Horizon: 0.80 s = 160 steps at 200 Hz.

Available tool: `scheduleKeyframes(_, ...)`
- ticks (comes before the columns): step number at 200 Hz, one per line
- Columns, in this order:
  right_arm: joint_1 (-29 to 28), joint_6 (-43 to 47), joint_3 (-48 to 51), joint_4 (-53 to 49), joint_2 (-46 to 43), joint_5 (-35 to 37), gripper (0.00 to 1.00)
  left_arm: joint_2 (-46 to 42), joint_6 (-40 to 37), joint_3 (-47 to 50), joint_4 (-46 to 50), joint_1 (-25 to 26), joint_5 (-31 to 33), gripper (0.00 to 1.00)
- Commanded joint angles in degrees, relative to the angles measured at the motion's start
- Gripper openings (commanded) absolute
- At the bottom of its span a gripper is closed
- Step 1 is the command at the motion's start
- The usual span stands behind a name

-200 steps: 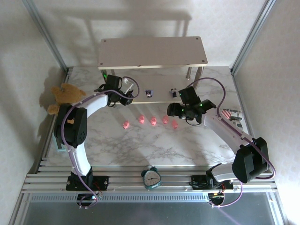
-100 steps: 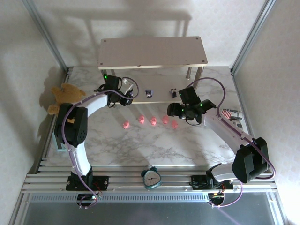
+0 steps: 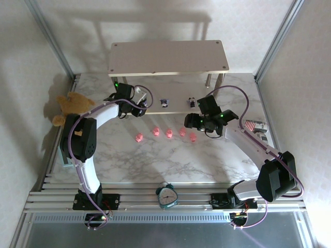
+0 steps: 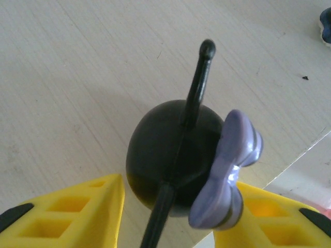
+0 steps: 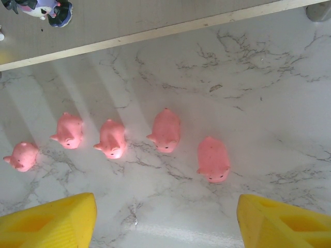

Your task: Place and organize the plastic toys onto the shelf

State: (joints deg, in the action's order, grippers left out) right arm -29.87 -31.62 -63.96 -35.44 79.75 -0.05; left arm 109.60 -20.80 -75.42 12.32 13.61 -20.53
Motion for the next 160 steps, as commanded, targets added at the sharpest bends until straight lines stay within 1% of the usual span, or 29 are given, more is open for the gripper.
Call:
scheduleKeyframes(1,-0.1,-0.9,-0.8,-1.3,-0.5,0.2,0.73,0.0,-0.4,-1.6,2.6,-1.1,2.8,0.48)
scheduleKeyframes(92,0.0,-1.0,-0.4,-1.2,-1.0,0.2,0.73,-0.1,-0.2,-2.6,4.4,-1.7,5.9,0.51)
scheduleKeyframes(160,-0.1,-1.0,-0.4,-1.3,-1.3,0.2,0.73,-0.4,0.5,-2.8,4.3,-1.9,7.1,0.57)
